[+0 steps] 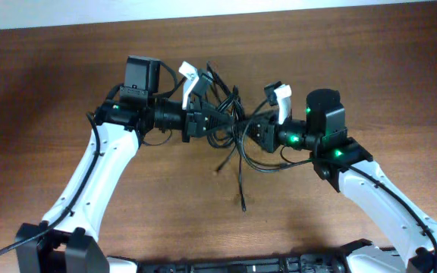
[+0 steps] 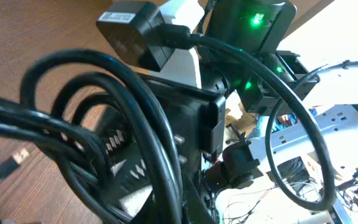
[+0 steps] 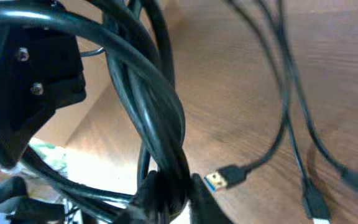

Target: Untangle cables

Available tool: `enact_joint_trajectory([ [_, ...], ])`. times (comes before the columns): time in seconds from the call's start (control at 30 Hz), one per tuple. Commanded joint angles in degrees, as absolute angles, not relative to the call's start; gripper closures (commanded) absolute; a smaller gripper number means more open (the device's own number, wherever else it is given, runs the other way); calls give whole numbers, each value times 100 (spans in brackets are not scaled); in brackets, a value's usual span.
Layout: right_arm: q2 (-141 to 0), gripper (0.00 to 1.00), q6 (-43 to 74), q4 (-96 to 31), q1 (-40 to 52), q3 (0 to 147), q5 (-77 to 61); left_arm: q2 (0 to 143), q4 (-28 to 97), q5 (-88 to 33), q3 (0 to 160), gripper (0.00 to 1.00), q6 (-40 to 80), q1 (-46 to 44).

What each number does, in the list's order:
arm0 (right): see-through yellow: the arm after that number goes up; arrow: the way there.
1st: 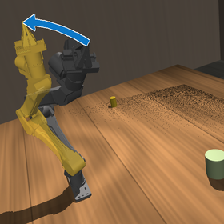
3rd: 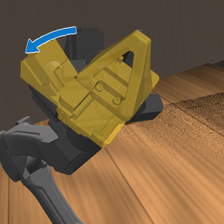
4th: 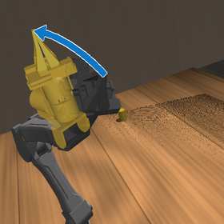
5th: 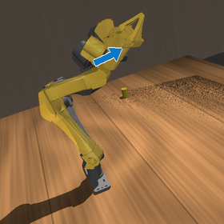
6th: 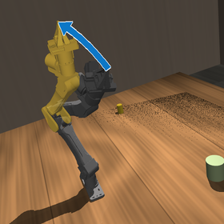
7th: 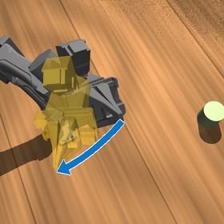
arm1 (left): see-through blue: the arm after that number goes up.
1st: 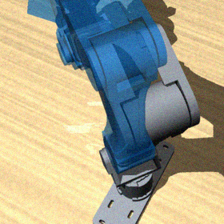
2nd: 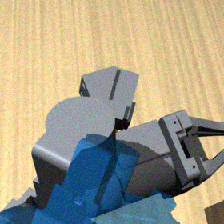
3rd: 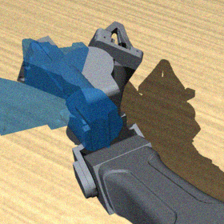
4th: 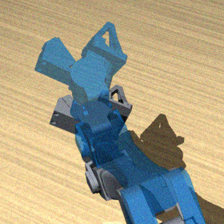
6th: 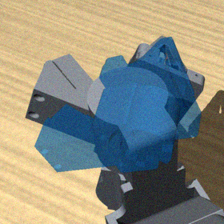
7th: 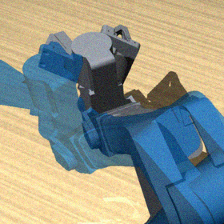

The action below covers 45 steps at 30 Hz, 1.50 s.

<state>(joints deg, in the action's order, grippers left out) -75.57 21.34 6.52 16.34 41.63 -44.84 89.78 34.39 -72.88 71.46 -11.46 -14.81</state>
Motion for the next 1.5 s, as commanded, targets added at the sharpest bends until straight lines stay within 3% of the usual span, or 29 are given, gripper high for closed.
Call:
enact_joint_trajectory([
  [0.0, -7537, 96, 2287, 644, 1553, 4191, -3236, 8836, 3573, -7564, 7172, 100, -1076, -1457],
  [0.1, -7537, 96, 2679, 458, 882, 4191, -3223, 8836, 3743, -7376, 7172, 100, -1076, -1433],
  [0.23, -7537, 96, 3203, -338, -819, 4191, -3022, 8836, 3997, -7352, 7172, 100, -1079, -1146],
  [0.33, -7537, 96, 3199, -910, -1090, 4191, -3085, 8836, 3997, -7072, 7172, 100, -1076, -1118],
  [0.37, -7537, 87, 3140, -827, -1079, 4191, -3669, 8836, 3990, -7072, 7172, 100, -1076, -1118],
  [0.4, -7537, 66, 2333, -445, -1028, 4191, -4919, 8836, 3979, -7072, 7172, 100, -1076, -1120],
  [0.43, -7537, 57, 1658, -71, -843, 4191, -5734, 8836, 3972, -7074, 7172, 100, -1076, -1125],
  [0.47, -7537, 54, 1396, 86, -639, 4191, -5857, 8836, 3975, -7074, 7172, 100, -1074, -1125],
  [0.5, -7537, 45, 1087, 220, -239, 4191, -5780, 8836, 3975, -7074, 7172, 100, -987, -1151],
  [0.53, -7537, 44, 854, 392, 204, 4191, -5725, 8836, 3975, -7072, 7172, 100, -989, -1238],
  [0.67, -7535, 48, 781, 740, 1514, 4193, -4414, 8836, 3977, -7070, 7172, 100, -821, -1389],
  [0.73, -7537, 68, 749, 666, 1693, 4193, -3566, 8836, 3981, -7072, 7172, 100, -819, -1389],
  [0.8, -7537, 95, 749, 709, 1693, 4193, -3492, 8836, 4025, -7072, 7172, 100, -821, -1400],
  [0.83, -7537, 96, 753, 663, 1693, 4193, -3162, 8836, 4025, -7074, 7172, 100, -819, -1433],
  [0.93, -7537, 96, 1822, 279, 1603, 4191, 106, 8836, 4342, -7126, 7172, 100, -823, -1638],
  [0.97, -7537, 96, 2029, 86, 1498, 4191, 513, 8836, 4335, -7321, 7172, 100, -825, -1636],
  [1.27, -7537, 94, 2733, -1463, -1400, 4191, 447, 8772, 4292, -7413, 7172, 100, -823, -794],
  [1.37, -7537, 77, 2753, -1518, -2152, 4191, -655, 8772, 4289, -6917, 7172, 100, -825, -727],
  [1.43, -7537, 48, 1752, -923, -1949, 4191, -3229, 8772, 4257, -6921, 7172, 100, -825, -735],
  [1.47, -7537, 43, 1378, -609, -1710, 4191, -4289, 8772, 4250, -6923, 7172, 100, -827, -755],
])
